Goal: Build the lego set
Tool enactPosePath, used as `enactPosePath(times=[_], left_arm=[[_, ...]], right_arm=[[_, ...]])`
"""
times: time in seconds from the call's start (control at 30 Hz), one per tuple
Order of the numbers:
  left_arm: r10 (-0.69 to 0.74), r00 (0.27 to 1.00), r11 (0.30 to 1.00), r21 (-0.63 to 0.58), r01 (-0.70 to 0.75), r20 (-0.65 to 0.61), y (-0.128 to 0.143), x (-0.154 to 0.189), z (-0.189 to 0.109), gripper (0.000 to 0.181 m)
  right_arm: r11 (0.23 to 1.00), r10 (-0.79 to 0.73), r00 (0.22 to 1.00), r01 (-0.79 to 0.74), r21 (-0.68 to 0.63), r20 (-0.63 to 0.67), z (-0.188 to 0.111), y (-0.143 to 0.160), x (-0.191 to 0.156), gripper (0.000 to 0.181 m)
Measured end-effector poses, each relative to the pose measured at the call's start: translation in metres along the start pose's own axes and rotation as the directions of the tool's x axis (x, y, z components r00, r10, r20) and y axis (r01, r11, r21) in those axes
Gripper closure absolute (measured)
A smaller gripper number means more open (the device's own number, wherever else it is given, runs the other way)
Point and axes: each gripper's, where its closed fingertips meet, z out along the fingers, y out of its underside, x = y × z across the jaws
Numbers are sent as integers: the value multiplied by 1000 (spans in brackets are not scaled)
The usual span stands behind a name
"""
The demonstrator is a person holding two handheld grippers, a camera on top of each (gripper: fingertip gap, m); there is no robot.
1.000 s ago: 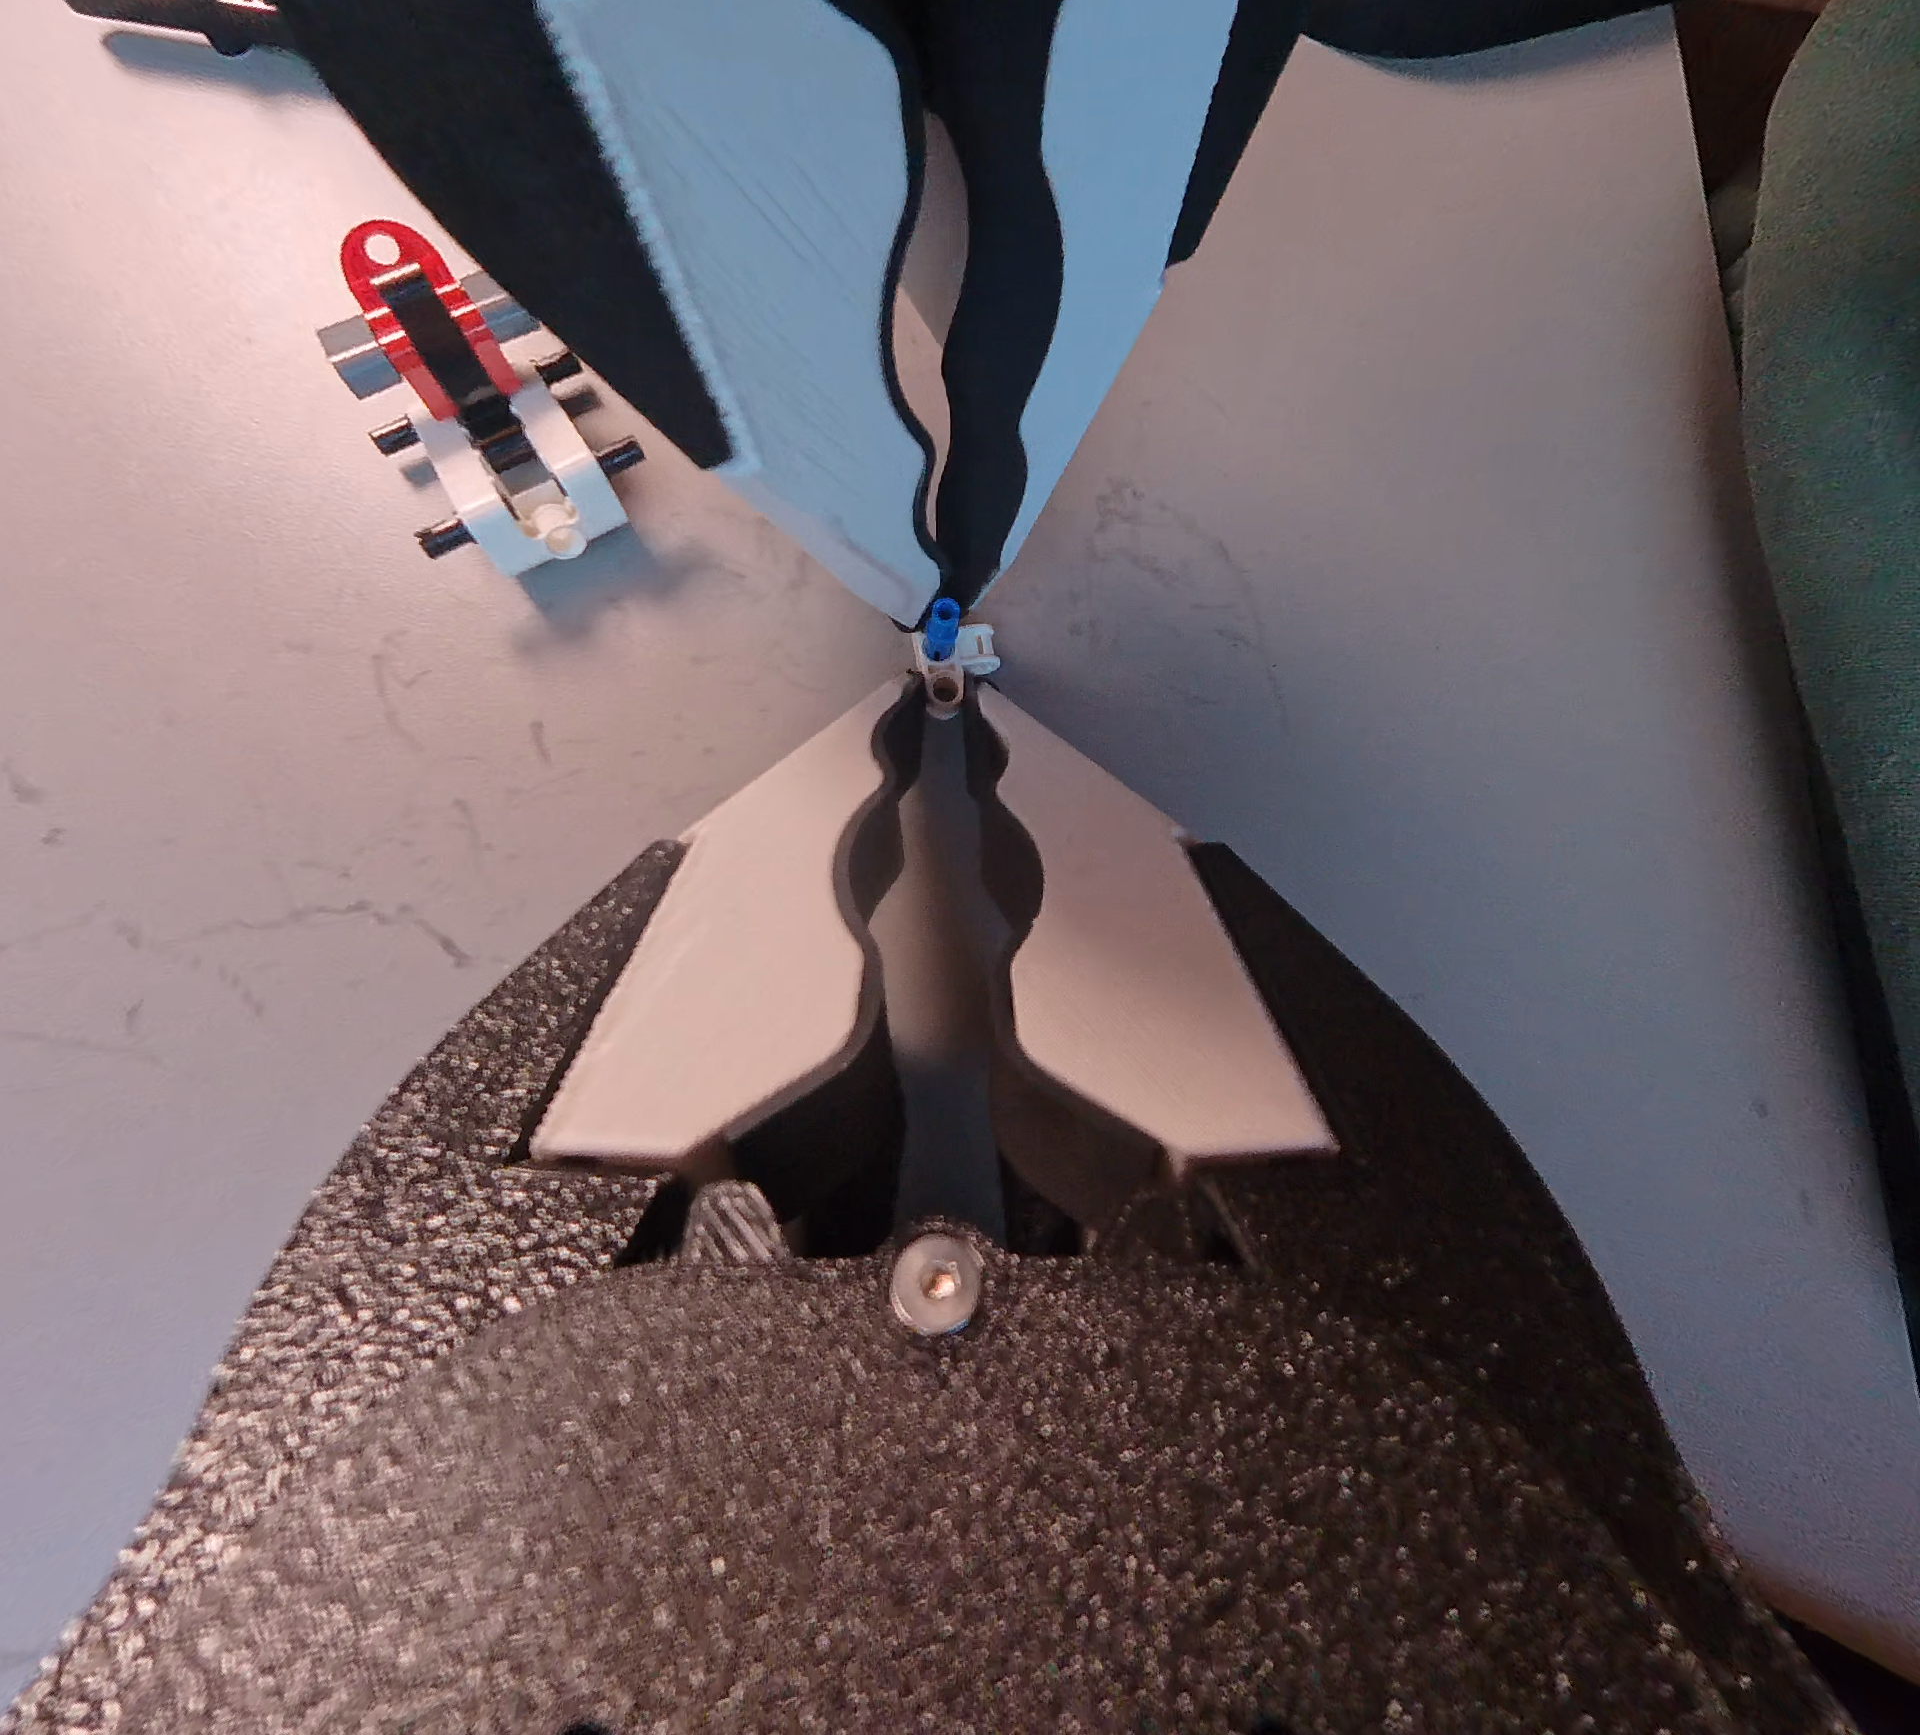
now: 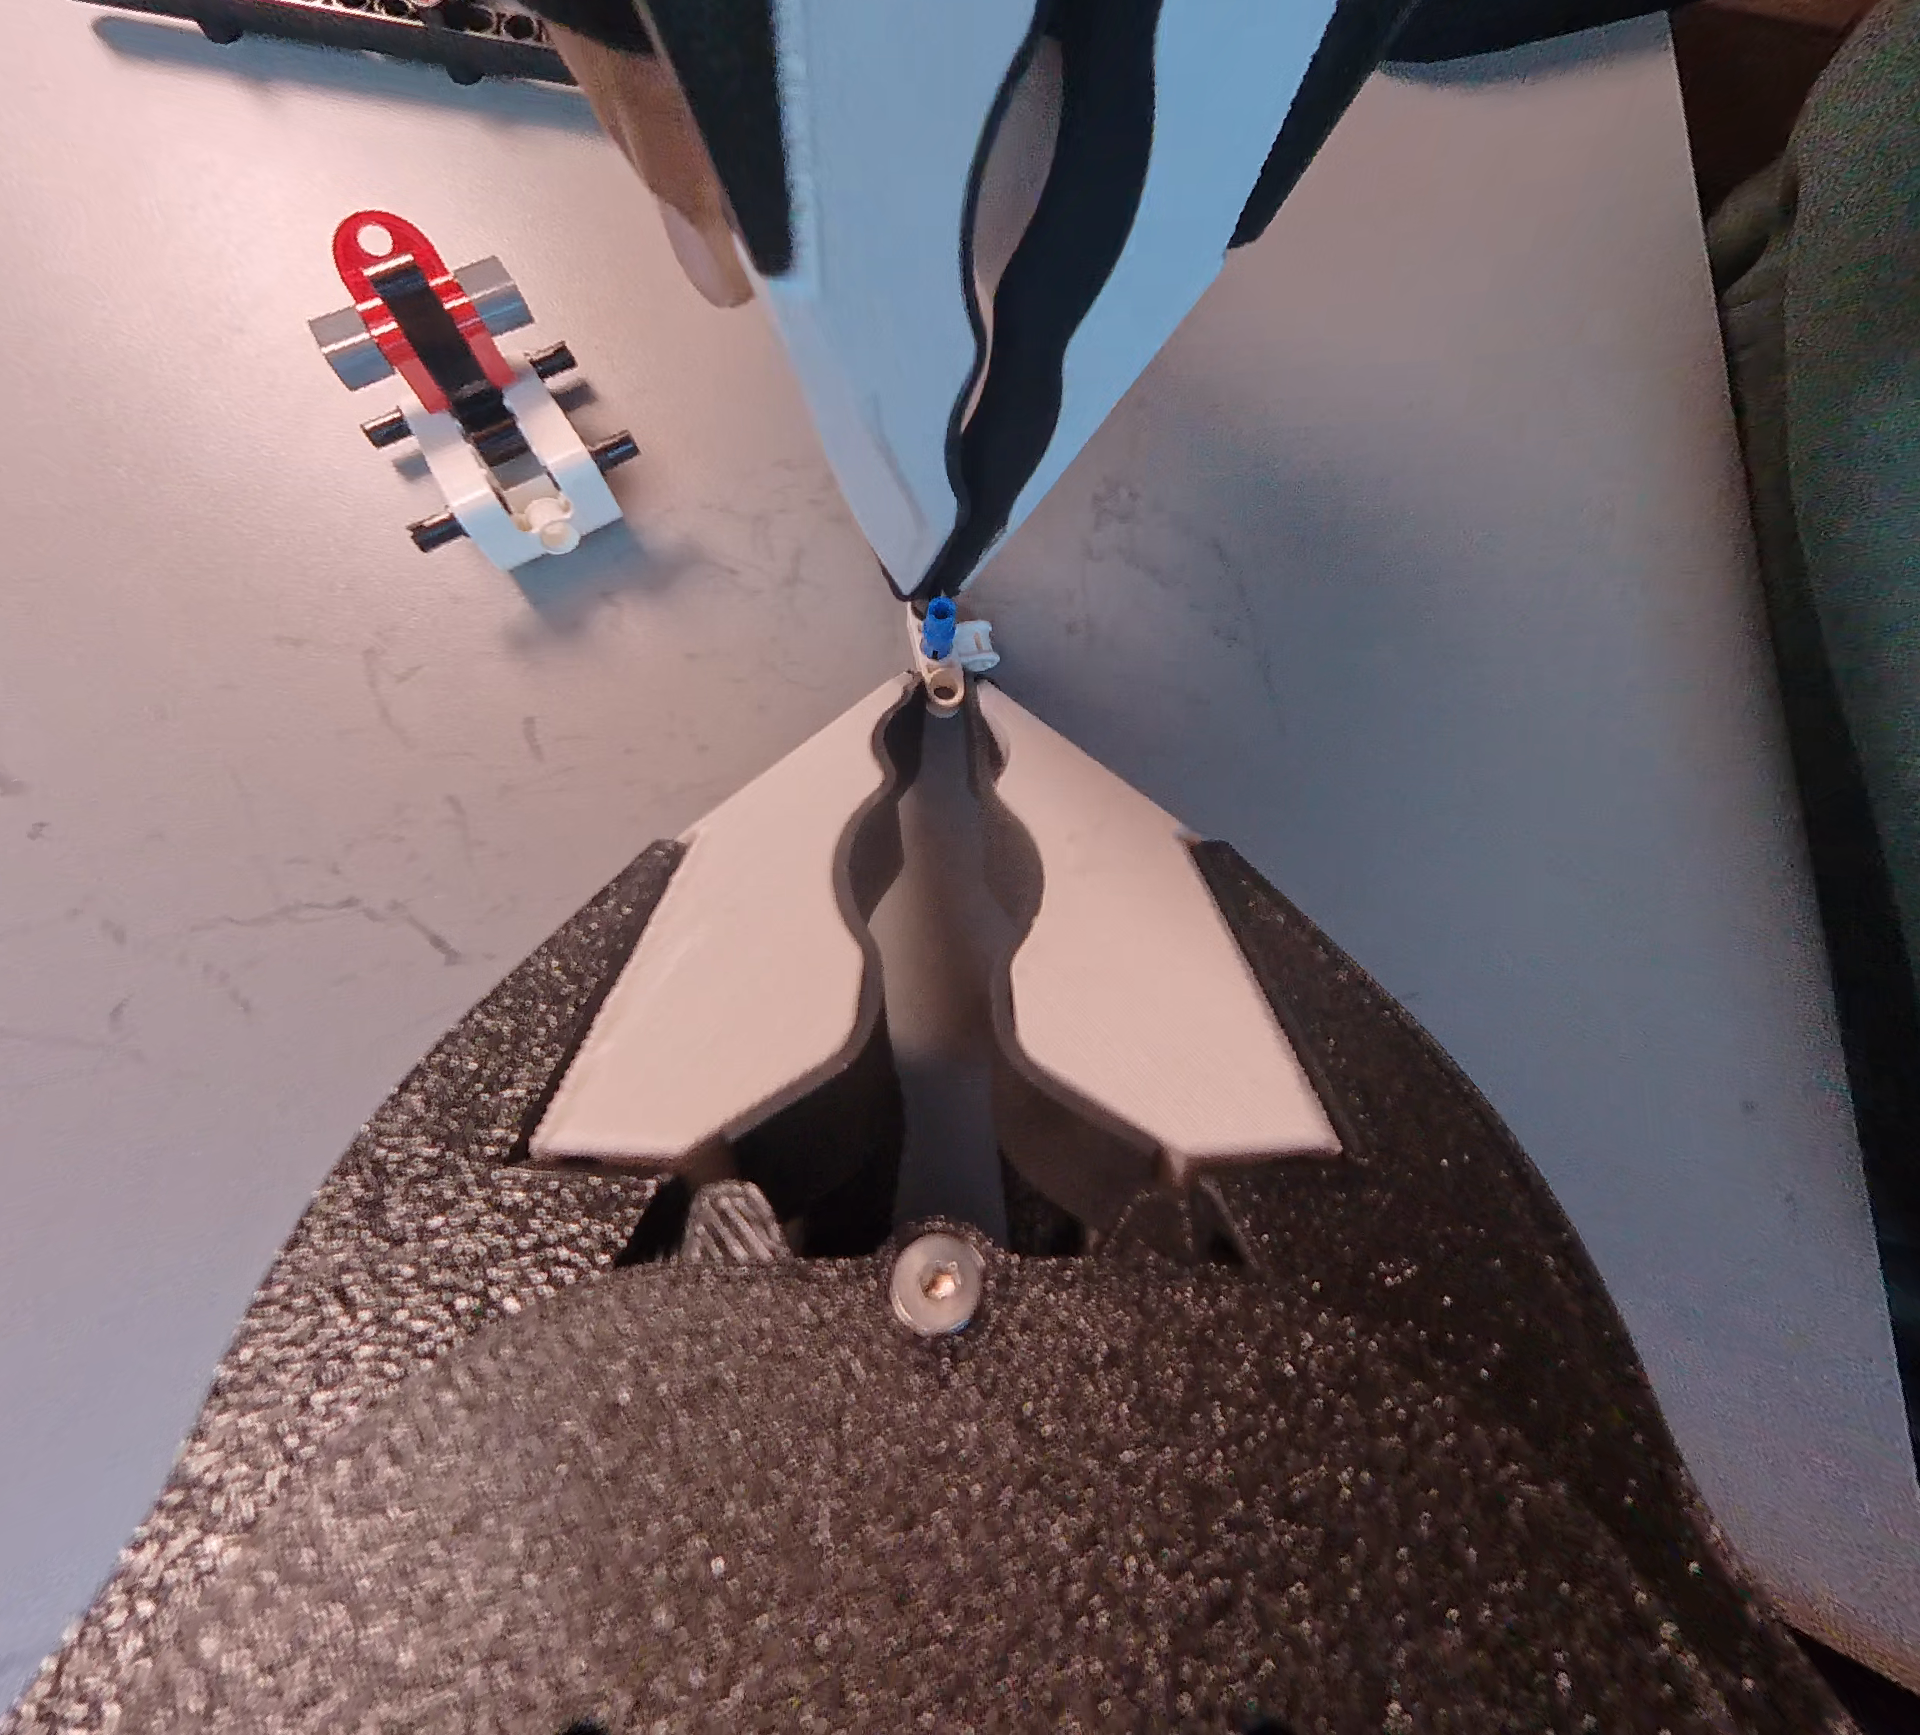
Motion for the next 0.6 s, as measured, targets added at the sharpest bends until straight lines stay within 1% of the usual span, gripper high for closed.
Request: enactPosePath(times=[0.03, 0.07, 0.13, 0.27, 0.3, 0.33, 0.37, 0.47, 0.53, 0.6], left_arm=[[-3, 1000, 1000, 1, 3, 3, 0, 0, 0, 174], [-7, 1000, 1000, 2, 7, 5, 0, 0, 0, 174], [-17, 1000, 1000, 12, 17, 1, -1, 0, -1, 174], [-55, 998, 997, 56, 55, -11, -6, -3, -7, 174], [-48, 999, 997, 61, 48, -1, -7, -5, -8, 174], [-38, 999, 997, 67, 37, 13, -8, -6, -8, 174], [-25, 999, 997, 75, 23, 32, -9, -7, -9, 174], [34, 992, 993, 106, -47, 122, -16, -14, -14, 174], [67, 976, 984, 148, -99, 209, -25, -22, -22, 174], [97, 945, 971, 179, -159, 314, -33, -32, -32, 174]], right_arm=[[999, 34, 999, -33, 41, -30, -1, 0, 1, 173], [995, 69, 996, -65, 80, -51, -2, -1, 1, 162], [982, 126, 986, -108, 157, -109, -6, -3, 2, 152], [954, 192, 947, -118, 276, -258, -16, -7, 7, 145], [940, 236, 934, -150, 306, -269, -17, -7, 8, 145], [920, 290, 924, -197, 338, -250, -17, -7, 7, 144], [888, 359, 906, -258, 382, -224, -17, -7, 8, 143], [758, 550, 826, -432, 489, -121, -20, -4, 15, 140], [628, 665, 746, -536, 564, -31, -27, -2, 26, 139], [474, 746, 660, -620, 626, 89, -36, -4, 36, 135]])
